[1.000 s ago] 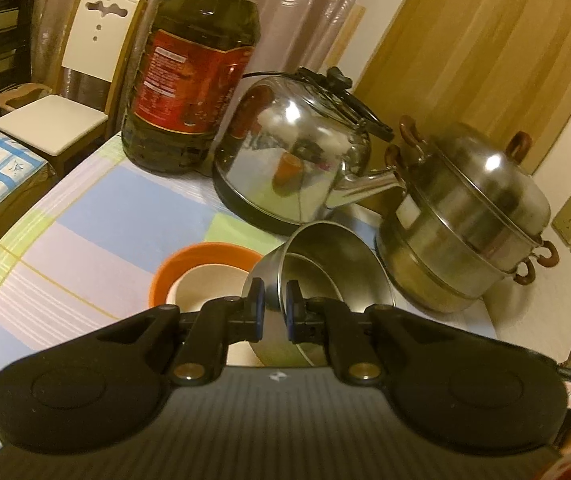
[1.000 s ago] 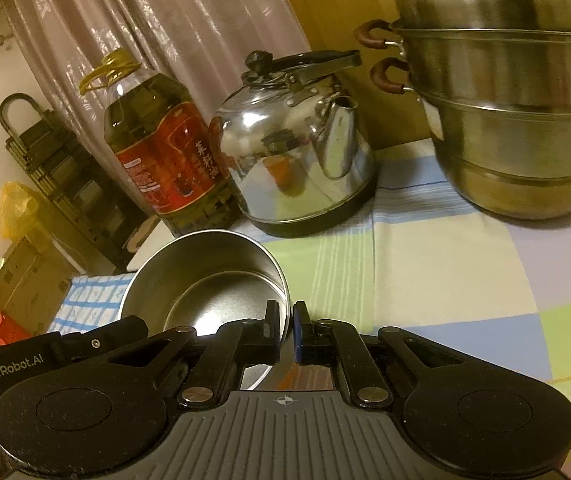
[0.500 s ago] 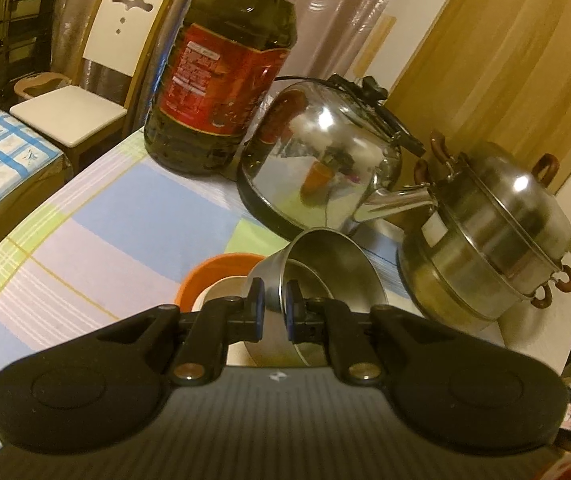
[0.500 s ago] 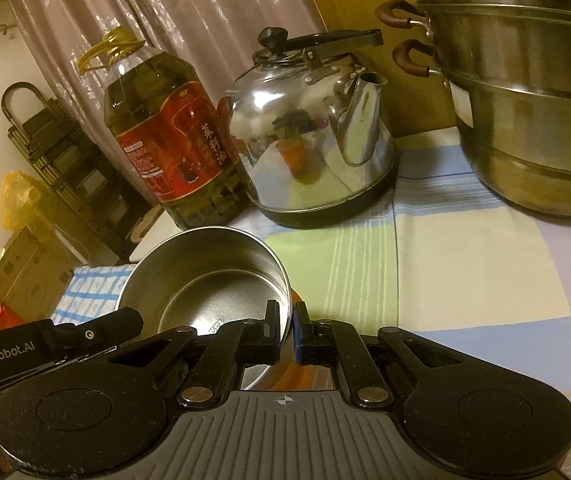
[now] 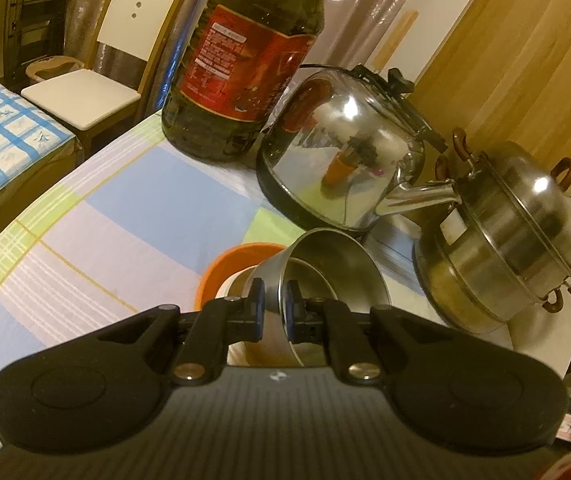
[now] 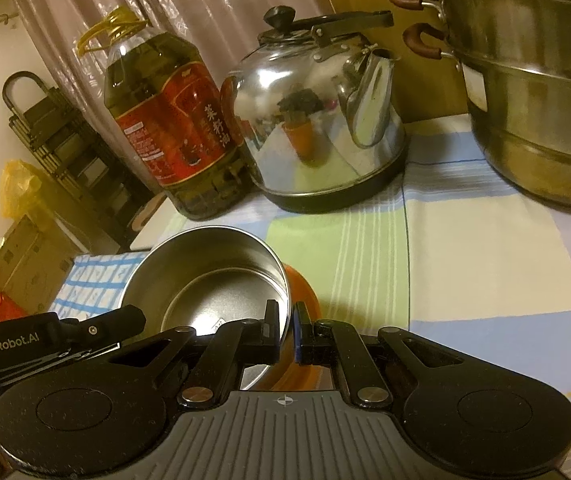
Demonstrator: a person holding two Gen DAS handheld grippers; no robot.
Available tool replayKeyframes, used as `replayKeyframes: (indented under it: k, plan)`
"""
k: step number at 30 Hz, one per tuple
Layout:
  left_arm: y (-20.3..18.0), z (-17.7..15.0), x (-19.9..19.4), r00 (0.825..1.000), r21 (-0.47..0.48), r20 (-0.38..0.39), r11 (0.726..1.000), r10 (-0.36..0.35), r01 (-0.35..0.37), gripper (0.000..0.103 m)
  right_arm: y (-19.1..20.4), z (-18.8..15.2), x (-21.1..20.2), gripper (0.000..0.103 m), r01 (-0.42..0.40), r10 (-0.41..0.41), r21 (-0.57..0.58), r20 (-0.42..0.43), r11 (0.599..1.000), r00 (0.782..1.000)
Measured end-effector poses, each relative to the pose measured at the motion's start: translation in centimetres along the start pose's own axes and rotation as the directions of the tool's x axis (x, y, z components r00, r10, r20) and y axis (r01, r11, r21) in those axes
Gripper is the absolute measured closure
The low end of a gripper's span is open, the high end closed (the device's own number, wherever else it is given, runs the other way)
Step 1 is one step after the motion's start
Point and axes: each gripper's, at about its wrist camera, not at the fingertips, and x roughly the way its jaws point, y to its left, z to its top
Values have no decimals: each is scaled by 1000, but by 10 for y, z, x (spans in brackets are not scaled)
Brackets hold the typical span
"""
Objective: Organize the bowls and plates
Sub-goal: 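Lower the steel cup into the cream bowls inside the orange bowl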
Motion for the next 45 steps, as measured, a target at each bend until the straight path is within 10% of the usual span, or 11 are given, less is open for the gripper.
replayKeyframes:
  k: [31,45]
  plan:
    - [14,-3,13,998,-43,-56,999,30,-33,95,0,-9,14,95,5,-5,-7,-42,1000,999]
    - [15,2,4,999,-49,1,998,39,-39,93,-2,-3,4,68,-17,17,11,7,1000,1000]
